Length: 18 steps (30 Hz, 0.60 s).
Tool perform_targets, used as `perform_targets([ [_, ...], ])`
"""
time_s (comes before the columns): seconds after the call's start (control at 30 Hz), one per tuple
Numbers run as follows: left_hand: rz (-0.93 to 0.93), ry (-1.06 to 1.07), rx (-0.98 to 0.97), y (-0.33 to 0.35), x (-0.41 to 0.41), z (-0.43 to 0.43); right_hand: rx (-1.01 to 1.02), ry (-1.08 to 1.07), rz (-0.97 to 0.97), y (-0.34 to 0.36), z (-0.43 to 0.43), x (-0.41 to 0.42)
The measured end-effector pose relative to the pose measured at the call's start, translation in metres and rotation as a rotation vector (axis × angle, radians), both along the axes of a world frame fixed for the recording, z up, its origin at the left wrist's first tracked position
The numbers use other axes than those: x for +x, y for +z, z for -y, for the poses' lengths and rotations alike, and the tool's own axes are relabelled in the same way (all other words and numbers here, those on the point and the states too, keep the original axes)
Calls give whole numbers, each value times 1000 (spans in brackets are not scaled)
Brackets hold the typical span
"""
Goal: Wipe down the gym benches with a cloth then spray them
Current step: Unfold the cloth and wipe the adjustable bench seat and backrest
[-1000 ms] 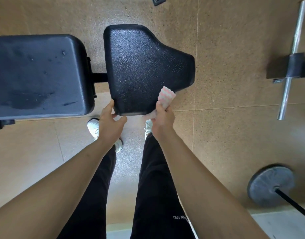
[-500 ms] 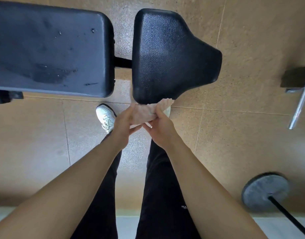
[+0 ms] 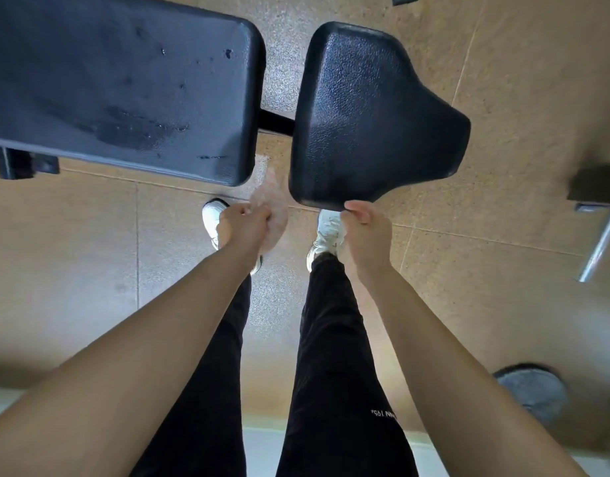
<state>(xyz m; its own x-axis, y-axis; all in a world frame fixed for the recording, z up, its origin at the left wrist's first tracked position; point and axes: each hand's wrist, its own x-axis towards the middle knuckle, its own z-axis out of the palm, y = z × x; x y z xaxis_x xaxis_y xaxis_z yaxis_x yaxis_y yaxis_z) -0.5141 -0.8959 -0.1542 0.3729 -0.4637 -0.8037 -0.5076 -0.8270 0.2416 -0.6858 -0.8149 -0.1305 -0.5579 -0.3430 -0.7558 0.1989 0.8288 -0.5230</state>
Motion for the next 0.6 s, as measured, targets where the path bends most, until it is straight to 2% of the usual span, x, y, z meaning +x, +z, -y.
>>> perform_targets([
  [0.17,-99,239,133,-8,-5,1,-147,612,-424,-6,24,-26],
  [0.23,-185,367,164,-9,-13,5,-84,876,-549,-10,33,-34],
  [0.3,-253,419,186,-12,-21,10,22,1060,-587,-12,41,-41],
  [0.47,-348,383,168,-25,-35,31,93,1219,-691,-20,40,-51],
  [0.6,-299,264,92,-31,-44,53,84,1230,-706,-23,40,-52],
])
